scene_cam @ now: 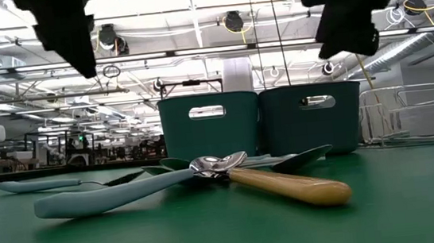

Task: Sort silverware by color (type)
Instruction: Put the blue spoon into the blue bin

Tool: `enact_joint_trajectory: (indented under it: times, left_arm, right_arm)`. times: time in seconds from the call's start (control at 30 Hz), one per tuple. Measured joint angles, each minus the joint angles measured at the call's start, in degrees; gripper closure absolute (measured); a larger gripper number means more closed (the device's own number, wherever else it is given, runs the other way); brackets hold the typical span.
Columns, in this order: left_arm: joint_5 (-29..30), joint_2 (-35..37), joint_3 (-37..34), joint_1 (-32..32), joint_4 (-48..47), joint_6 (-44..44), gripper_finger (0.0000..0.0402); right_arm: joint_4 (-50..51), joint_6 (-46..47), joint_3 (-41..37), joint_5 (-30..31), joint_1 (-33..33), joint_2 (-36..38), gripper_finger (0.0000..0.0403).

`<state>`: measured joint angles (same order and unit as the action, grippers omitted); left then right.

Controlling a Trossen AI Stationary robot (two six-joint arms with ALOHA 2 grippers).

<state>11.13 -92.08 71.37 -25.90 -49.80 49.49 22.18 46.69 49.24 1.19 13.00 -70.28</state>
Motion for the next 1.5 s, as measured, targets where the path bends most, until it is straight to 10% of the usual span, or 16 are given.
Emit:
enact_joint_trajectory:
  times: [0.23,0.73,1.5]
  left_arm:
    - [8.6,-0.5,-4.3,-1.7,8.2,-6.9,0.0288]
    - [-5.6,-0.4,-20.6,-1.2,19.5,-16.6,0.0222]
    - [-6.4,2.2,-25.1,5.1,24.8,-30.4,0.0188]
  right_arm:
    - [2.8,-3.3,8.7,0.5,0.0,-7.2,0.0277]
    - [8.0,-1.8,16.1,2.6,2.2,-10.9,0.0277]
    - [8.7,0.2,16.1,3.3,5.5,-10.8,0.0277]
